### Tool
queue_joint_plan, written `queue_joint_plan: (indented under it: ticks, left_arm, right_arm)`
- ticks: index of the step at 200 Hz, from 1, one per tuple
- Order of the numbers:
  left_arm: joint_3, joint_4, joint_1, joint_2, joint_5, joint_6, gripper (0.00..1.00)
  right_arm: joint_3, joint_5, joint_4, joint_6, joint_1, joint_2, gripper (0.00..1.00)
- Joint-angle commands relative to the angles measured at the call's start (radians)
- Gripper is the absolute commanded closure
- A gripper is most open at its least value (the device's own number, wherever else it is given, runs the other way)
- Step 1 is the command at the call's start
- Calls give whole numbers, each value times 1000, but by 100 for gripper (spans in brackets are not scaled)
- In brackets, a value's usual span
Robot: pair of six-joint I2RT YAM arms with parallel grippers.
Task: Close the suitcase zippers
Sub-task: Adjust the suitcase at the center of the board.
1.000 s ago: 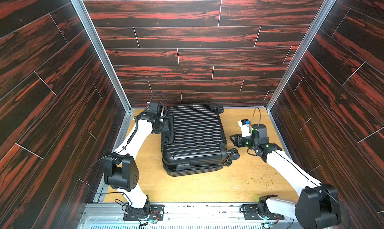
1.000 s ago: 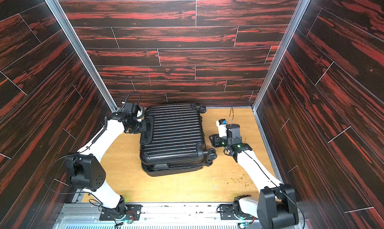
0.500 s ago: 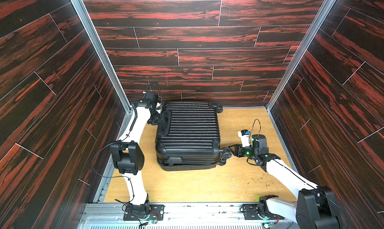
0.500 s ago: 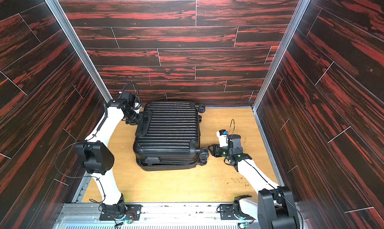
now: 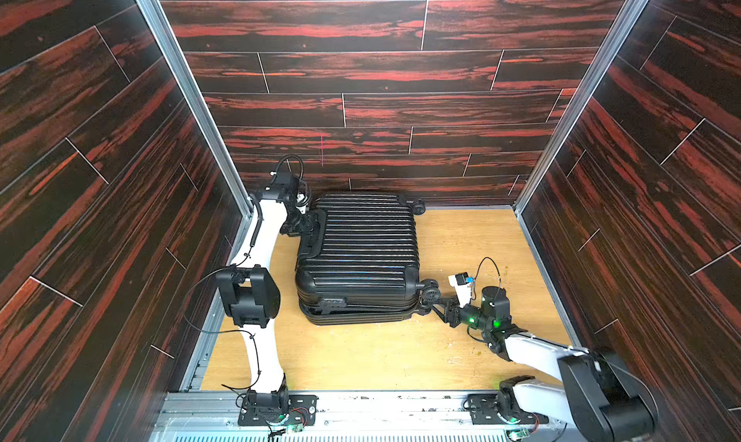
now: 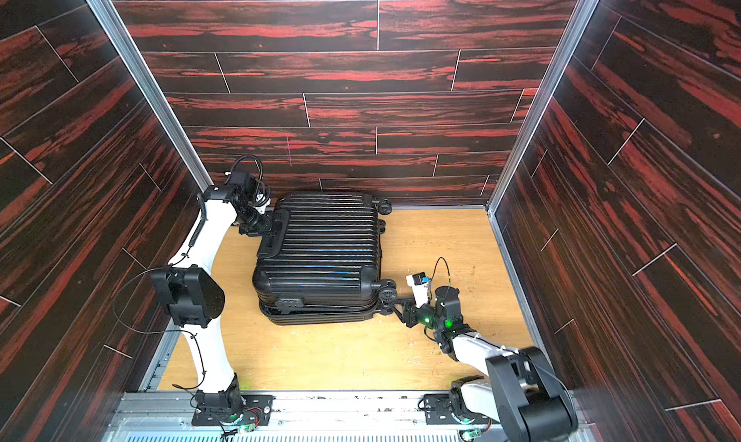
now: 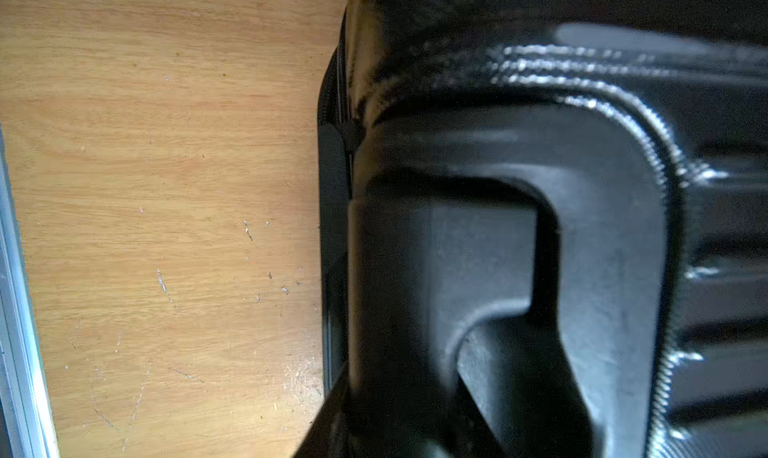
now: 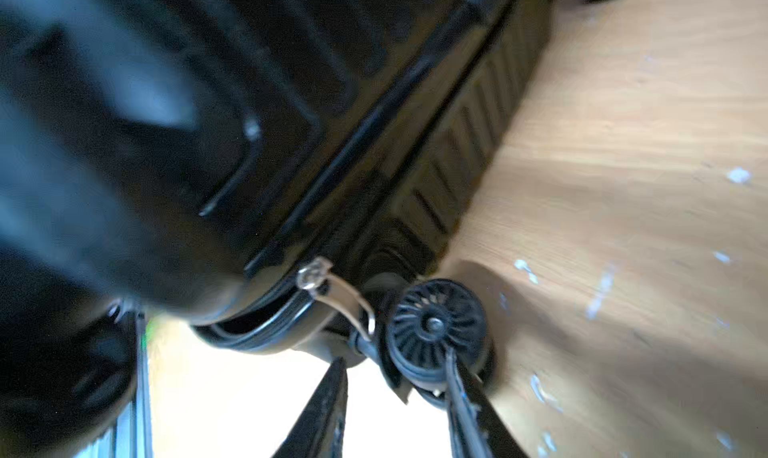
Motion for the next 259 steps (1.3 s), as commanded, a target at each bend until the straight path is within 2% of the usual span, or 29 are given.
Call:
queue_joint_plan:
  ticks: [1,41,130,189,259]
  left_arm:
    - [48,13,28,-29,16,-52,86]
    - [44,11,27,-27,16,-51,85]
    - [46,11,28,-18,21,-53,86]
    - [49,10,29,-18,18,-51,85]
    - [50,9,29,-20,24,-49,85]
  right_arm:
    - [-20,-45,216,-35,16,56,60]
    - [0,-60,284,-47,37,131,60]
    - [62,-48,300,-54,53,241,62]
    - [66,-28,331,-48,61,283,79]
    - [87,-80,337,-69,64,315,77]
